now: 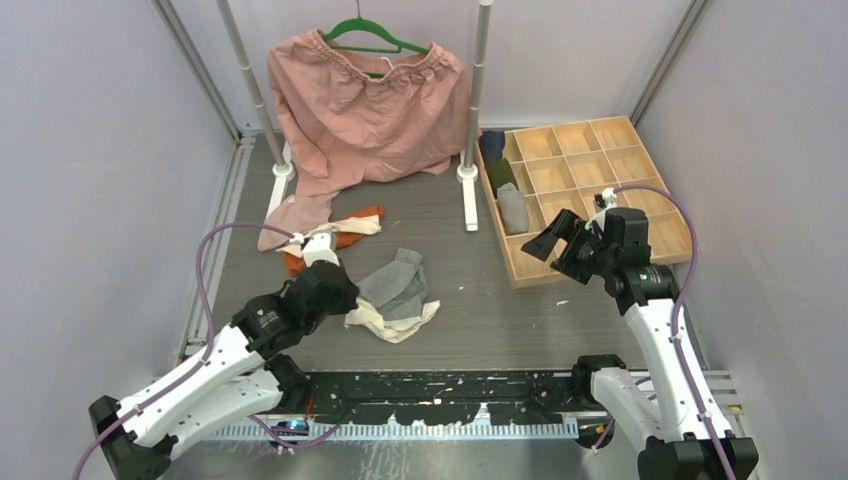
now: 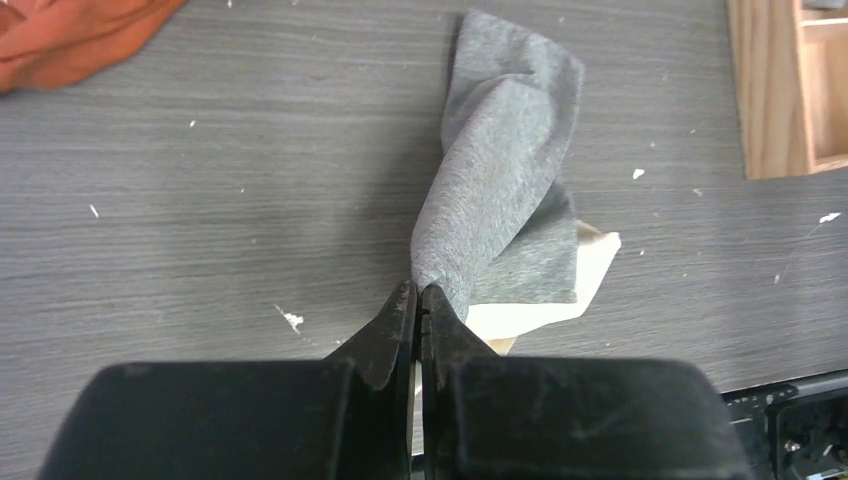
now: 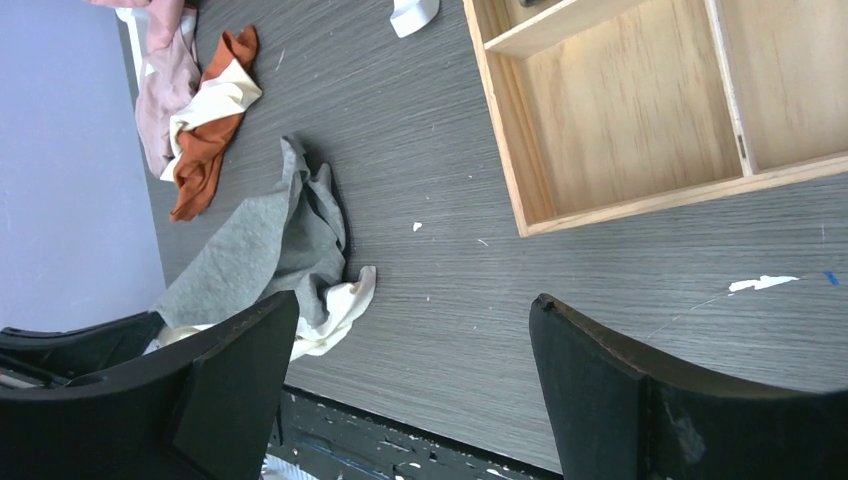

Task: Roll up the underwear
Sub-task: Place the underwear at the center of the board.

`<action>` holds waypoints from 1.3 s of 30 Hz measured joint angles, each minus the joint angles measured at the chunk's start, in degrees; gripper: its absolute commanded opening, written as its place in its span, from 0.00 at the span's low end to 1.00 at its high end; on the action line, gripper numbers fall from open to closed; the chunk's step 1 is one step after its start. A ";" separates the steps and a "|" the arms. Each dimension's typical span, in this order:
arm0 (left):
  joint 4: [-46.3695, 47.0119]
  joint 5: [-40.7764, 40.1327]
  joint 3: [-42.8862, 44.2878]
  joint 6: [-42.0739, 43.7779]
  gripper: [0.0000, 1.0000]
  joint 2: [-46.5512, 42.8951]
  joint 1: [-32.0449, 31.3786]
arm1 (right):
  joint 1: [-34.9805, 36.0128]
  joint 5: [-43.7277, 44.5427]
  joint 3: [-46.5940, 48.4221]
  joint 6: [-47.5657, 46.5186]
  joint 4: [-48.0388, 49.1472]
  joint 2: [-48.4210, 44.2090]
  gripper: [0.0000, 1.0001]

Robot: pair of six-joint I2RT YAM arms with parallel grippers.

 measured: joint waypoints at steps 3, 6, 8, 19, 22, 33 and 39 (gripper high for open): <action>0.13 0.42 2.75 2.40 0.01 1.29 0.07 | 0.00 -0.22 -0.07 -0.02 0.00 0.00 0.91; 0.63 3.50 10.47 6.80 0.01 6.71 0.09 | 0.00 -0.22 -0.07 -0.02 -0.04 -0.09 0.91; 1.79 6.40 16.50 9.75 0.01 11.17 0.09 | 0.00 -0.24 -0.07 -0.04 -0.09 -0.24 0.91; 2.71 21.14 37.64 18.12 0.01 26.25 -8.92 | 0.00 -0.59 -0.07 -0.07 -0.63 -0.98 0.91; 2.56 24.00 41.20 18.51 0.01 29.38 -12.35 | 0.00 -0.59 -0.07 -0.07 -0.66 -0.98 0.91; 2.54 29.66 50.73 20.00 0.01 33.35 -13.62 | 0.00 -0.50 -0.04 -0.26 -0.85 -1.53 0.92; 3.52 24.87 31.06 17.33 0.11 20.44 -4.39 | 0.00 -0.57 -0.04 -0.28 -0.85 -1.38 0.92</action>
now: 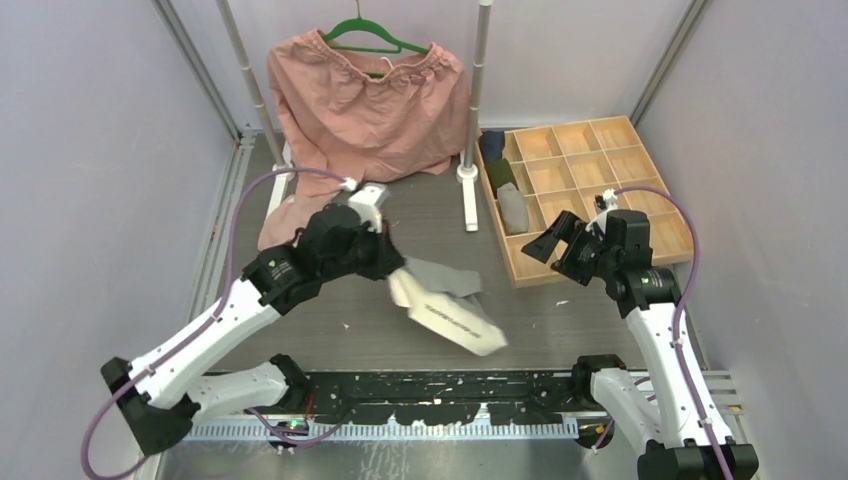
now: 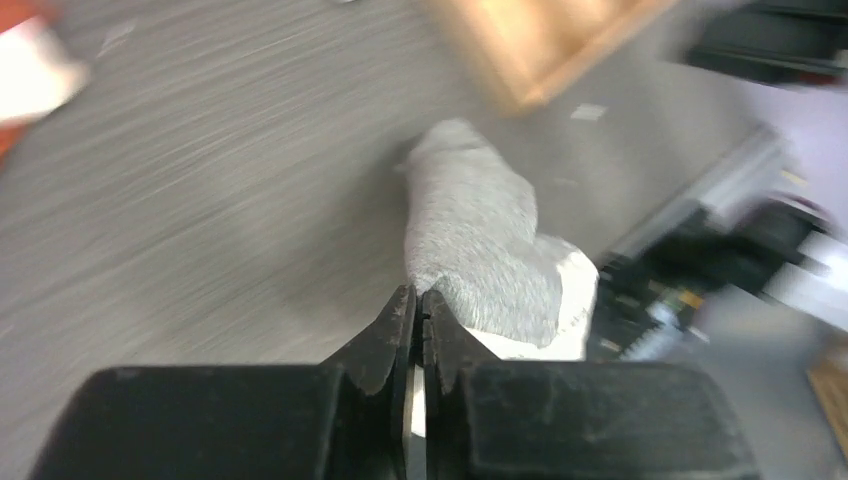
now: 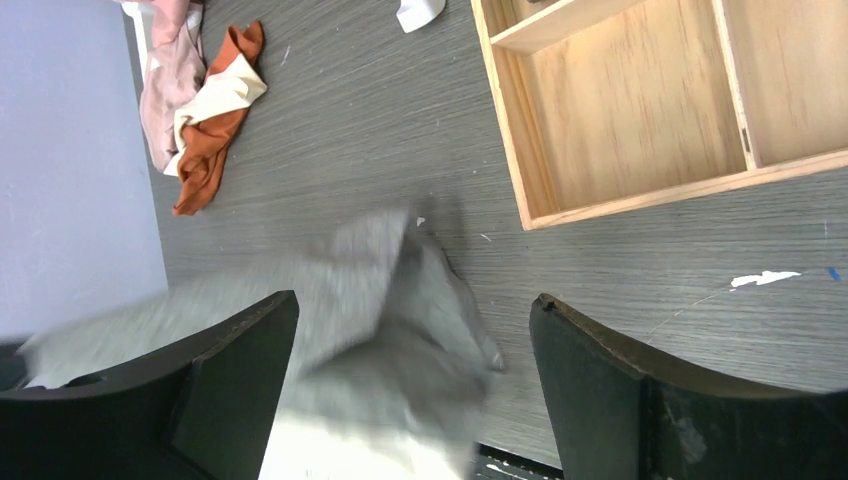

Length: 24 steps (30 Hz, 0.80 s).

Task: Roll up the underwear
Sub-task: Place the underwear at the center of the board.

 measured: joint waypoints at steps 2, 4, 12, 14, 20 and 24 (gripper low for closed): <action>-0.94 -2.05 -8.20 -1.07 0.29 -3.28 7.15 | 0.00 -0.02 0.00 0.00 0.02 0.20 0.92; -1.42 -4.24 -13.64 -1.81 0.49 -3.17 12.83 | 0.00 -0.02 0.00 -0.02 0.02 0.57 0.92; -2.12 -12.13 -17.35 -1.77 0.80 1.42 18.32 | 0.00 0.02 0.00 -1.27 -0.39 0.94 0.96; -1.81 -13.88 -16.68 -1.97 0.81 1.40 18.34 | 0.00 0.00 0.00 -1.62 -0.61 0.94 0.96; -1.51 -19.58 -16.39 -3.93 0.82 0.81 19.30 | 0.26 -0.37 0.00 -3.30 -1.62 1.66 0.95; -0.66 -20.48 -15.78 -4.74 0.82 0.55 25.73 | 2.27 -0.39 0.13 -4.11 -2.64 3.04 0.95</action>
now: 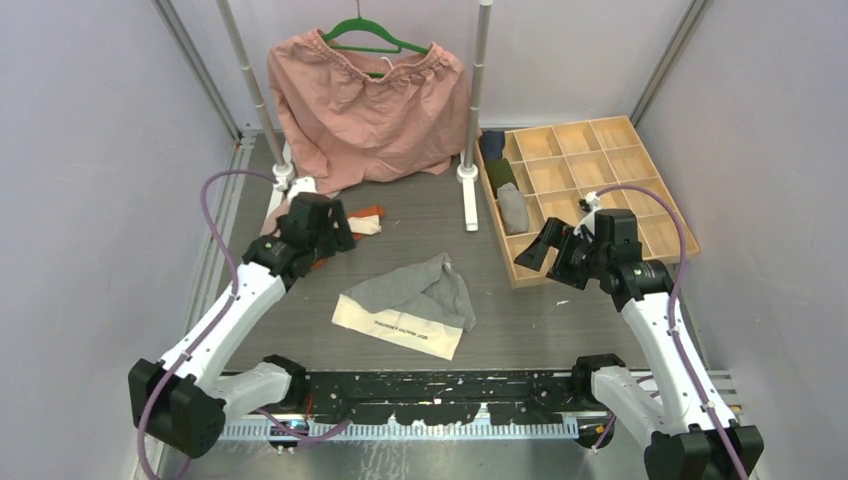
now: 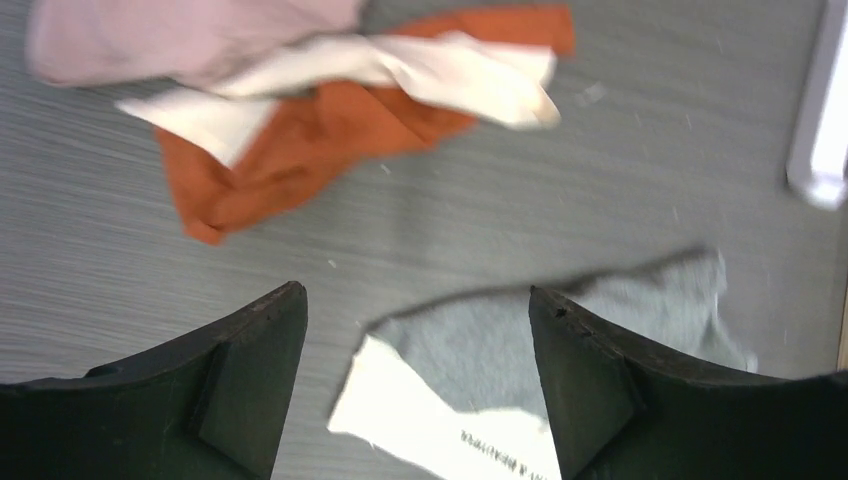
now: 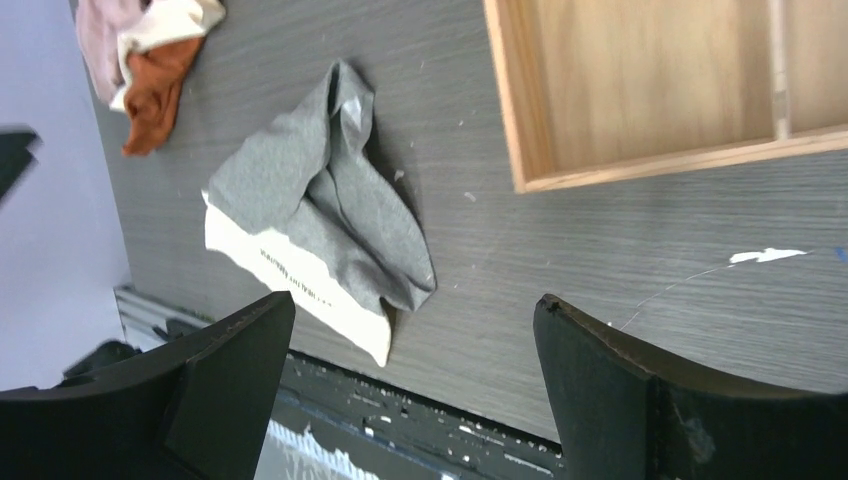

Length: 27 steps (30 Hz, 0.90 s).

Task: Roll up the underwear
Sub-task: Place the underwear at the center of the board.

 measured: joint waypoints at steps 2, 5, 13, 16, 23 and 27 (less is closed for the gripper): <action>0.57 -0.66 1.99 -0.17 0.82 1.70 5.33 | 2.21 0.17 0.26 -0.17 -0.61 0.52 0.95; 1.84 -2.86 6.73 -0.28 0.82 7.06 12.52 | 6.58 0.79 1.14 -0.20 -0.98 1.09 0.95; 9.66 1.14 8.31 -2.97 0.81 19.37 32.04 | 12.52 1.53 1.97 -0.15 -1.20 2.19 0.95; 12.02 3.34 8.24 -3.39 0.79 24.20 35.01 | 12.79 1.51 1.97 -0.13 -1.16 2.91 0.95; 15.08 7.41 9.25 -3.45 0.72 35.26 34.71 | 12.79 1.51 1.97 -0.11 -0.52 3.76 0.95; 16.13 7.93 9.27 -3.43 0.60 38.10 34.71 | 12.79 1.51 1.97 -0.09 -0.15 3.85 0.95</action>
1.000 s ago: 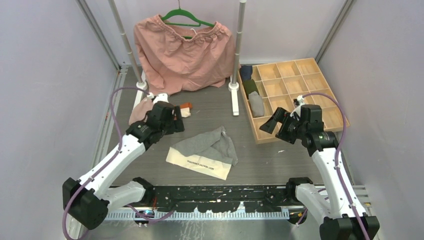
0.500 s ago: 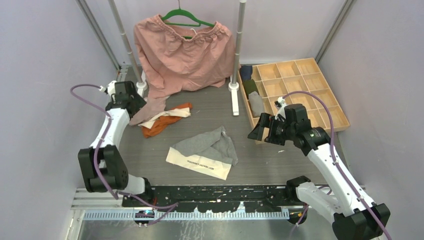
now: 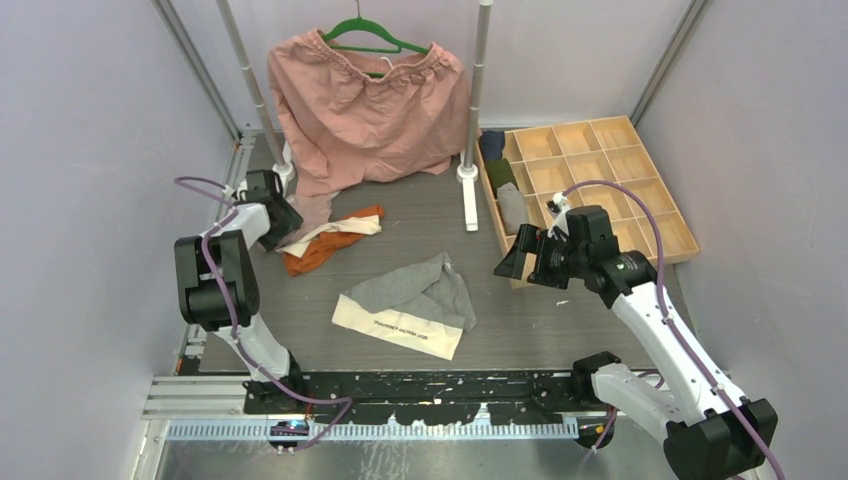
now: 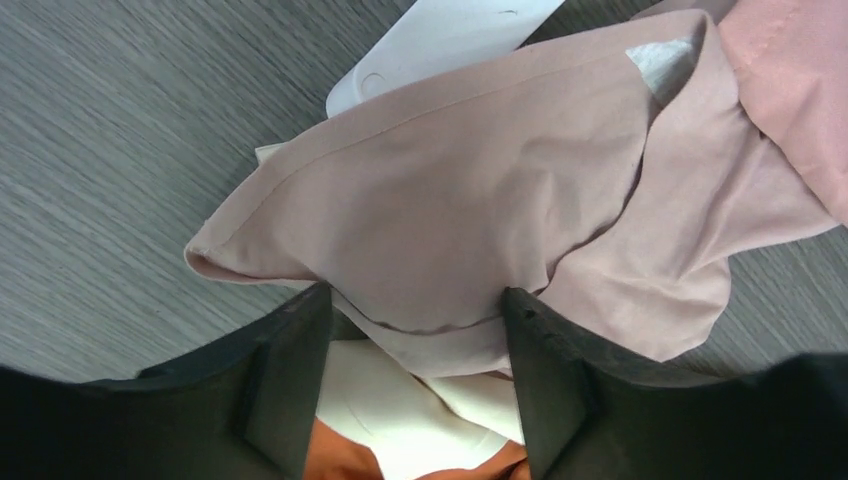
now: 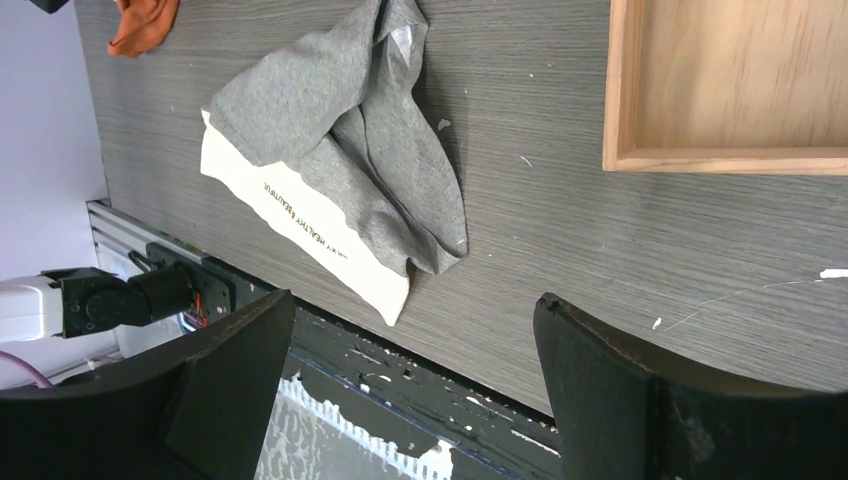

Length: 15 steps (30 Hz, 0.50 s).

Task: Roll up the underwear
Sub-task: Place the underwear at the center of the board, then pick up the underwear from the center of the board.

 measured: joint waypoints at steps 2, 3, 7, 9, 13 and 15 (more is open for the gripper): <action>0.48 0.11 0.17 0.09 0.46 0.87 0.00 | 0.00 0.00 0.00 0.00 0.09 0.07 0.95; 0.59 0.28 0.42 0.04 0.41 1.31 0.00 | 0.00 0.02 0.00 0.00 0.09 0.11 0.95; 0.96 0.90 2.56 0.35 0.15 3.63 0.00 | 0.00 0.24 0.00 -0.04 0.02 0.39 0.95; 1.11 1.09 3.15 0.42 0.02 4.15 0.00 | 0.00 0.61 0.00 -0.09 -0.07 0.39 0.95; 1.11 1.42 3.43 1.01 0.01 3.48 -0.09 | 0.00 1.31 0.00 -0.28 -0.31 0.37 0.95; 0.98 1.57 3.41 1.81 0.01 1.77 -0.44 | 0.00 1.51 0.00 -0.31 -0.37 0.37 0.95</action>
